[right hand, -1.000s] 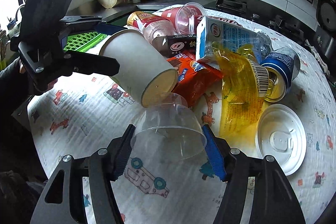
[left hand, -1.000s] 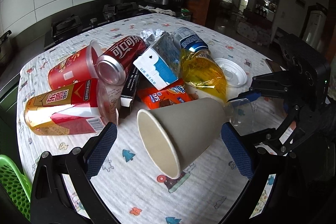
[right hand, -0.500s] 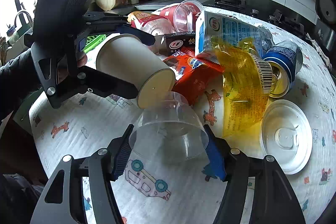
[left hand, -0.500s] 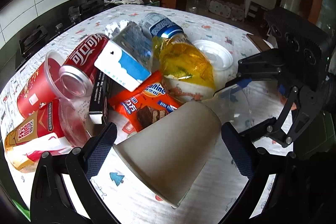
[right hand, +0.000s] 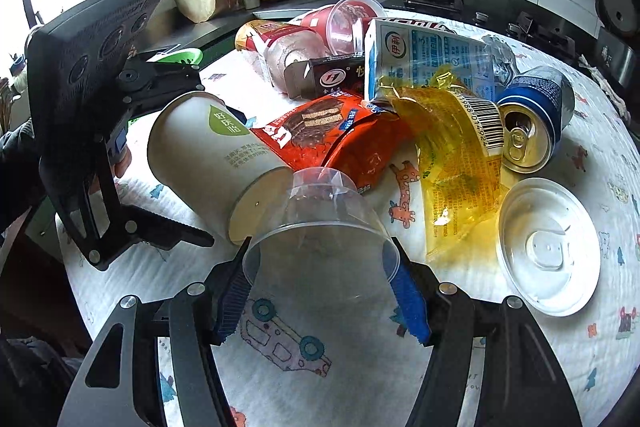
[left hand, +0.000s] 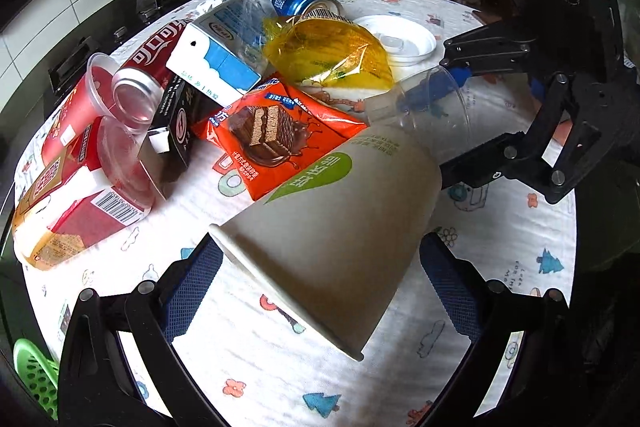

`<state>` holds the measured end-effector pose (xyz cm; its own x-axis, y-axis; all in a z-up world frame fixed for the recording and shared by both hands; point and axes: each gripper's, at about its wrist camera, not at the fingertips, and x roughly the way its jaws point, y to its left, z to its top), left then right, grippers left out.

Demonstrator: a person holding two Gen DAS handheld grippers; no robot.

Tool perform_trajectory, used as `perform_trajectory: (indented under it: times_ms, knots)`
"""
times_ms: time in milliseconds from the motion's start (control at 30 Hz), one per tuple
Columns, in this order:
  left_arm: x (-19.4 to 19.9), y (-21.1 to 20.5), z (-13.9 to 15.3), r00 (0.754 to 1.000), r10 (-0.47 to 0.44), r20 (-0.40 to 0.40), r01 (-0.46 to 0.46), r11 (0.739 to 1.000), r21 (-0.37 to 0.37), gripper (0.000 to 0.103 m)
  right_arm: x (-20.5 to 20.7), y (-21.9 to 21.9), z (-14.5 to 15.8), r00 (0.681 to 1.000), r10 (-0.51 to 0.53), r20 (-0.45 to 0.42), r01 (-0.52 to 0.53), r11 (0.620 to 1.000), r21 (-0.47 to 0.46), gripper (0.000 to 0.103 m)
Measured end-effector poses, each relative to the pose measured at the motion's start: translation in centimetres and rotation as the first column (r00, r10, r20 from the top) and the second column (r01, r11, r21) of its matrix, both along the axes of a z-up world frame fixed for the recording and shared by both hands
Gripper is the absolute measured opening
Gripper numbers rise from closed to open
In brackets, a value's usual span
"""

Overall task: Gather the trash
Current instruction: 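Grasp the white paper cup with the left tool while the right tool grasps the clear plastic cup, then drop the paper cup into the green basket with the left tool while the right tool drops its cup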

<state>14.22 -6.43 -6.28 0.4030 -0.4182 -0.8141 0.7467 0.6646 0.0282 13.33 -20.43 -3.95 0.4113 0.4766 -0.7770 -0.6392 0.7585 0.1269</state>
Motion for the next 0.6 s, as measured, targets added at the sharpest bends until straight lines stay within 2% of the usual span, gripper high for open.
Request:
perform_trajectory:
  times_ms: [67, 200, 567, 600]
  knots:
    - [-0.2, 0.3, 0.2, 1.0, 0.022, -0.011, -0.023, 0.999, -0.037, 0.088, -0.1, 0.0, 0.1, 1.0, -0.007, -0.001, 0.007, 1.0, 0.004, 0.062]
    - [-0.5, 1.2, 0.8, 0.997, 0.071, -0.026, -0.074, 0.99, -0.121, 0.086, -0.5, 0.1, 0.5, 1.0, -0.005, 0.006, 0.005, 1.0, 0.009, 0.062]
    - [-2.2, 3.1, 2.1, 0.985, 0.168, -0.03, -0.17, 0.954, -0.248, 0.074, -2.0, 0.7, 2.2, 1.0, -0.01, 0.029, 0.01, 1.0, 0.008, 0.061]
    - [-2.4, 3.3, 2.2, 0.985, 0.169, -0.043, -0.175, 0.95, -0.257, 0.062, -2.1, 0.8, 2.4, 1.0, -0.007, 0.031, 0.007, 1.0, 0.009, 0.061]
